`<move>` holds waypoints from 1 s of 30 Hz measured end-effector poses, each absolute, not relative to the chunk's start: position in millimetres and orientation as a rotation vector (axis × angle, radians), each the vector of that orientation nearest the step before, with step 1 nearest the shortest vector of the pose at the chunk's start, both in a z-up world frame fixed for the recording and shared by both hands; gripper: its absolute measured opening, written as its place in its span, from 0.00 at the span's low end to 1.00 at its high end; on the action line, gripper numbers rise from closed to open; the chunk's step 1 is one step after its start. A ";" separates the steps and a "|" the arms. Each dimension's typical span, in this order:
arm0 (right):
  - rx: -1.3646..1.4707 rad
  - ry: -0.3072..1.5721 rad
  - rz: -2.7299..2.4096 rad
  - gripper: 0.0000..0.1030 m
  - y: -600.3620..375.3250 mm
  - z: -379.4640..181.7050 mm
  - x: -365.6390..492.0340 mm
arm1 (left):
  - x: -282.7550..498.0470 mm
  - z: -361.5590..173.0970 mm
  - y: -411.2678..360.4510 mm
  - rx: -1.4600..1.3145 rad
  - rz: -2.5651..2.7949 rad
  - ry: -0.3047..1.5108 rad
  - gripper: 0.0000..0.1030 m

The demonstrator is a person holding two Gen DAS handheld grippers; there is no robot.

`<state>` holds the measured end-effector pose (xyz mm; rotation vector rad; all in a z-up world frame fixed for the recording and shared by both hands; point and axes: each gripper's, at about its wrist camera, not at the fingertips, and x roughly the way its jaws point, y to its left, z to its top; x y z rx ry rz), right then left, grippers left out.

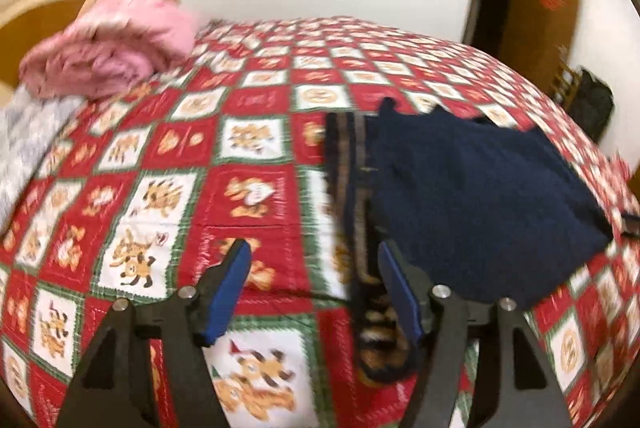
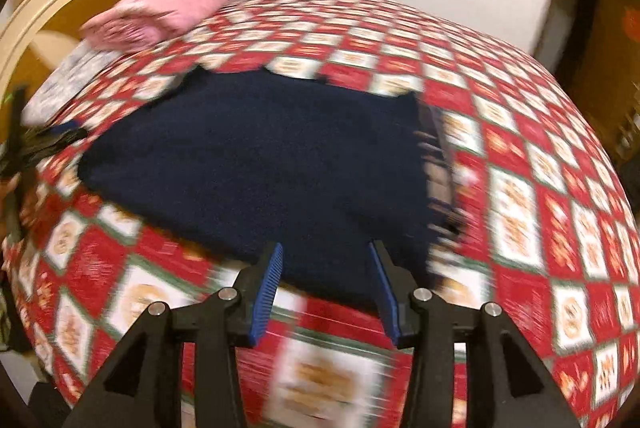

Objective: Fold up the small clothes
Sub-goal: 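Open both tools and release the folded edge, then grasp the folded sweater end with the right tool while the left tool grasps beside it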

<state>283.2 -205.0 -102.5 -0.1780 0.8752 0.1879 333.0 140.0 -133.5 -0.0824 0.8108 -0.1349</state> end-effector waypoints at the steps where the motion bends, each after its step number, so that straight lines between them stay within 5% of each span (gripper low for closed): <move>1: -0.201 0.874 0.227 0.45 -184.0 -103.5 285.9 | 339.0 -136.5 146.3 -0.112 -0.136 0.828 0.67; 10: -0.436 0.807 0.433 0.45 -15.3 -129.3 299.0 | 371.9 -150.2 172.3 -0.247 -0.161 0.898 0.67; 16: -0.570 0.771 0.504 0.45 71.5 -156.7 291.9 | 403.8 -156.4 170.4 -0.367 -0.257 0.957 0.78; 30: -0.692 0.729 0.470 0.45 132.9 -190.3 297.6 | 474.0 -159.1 122.8 -0.311 -0.401 1.051 0.78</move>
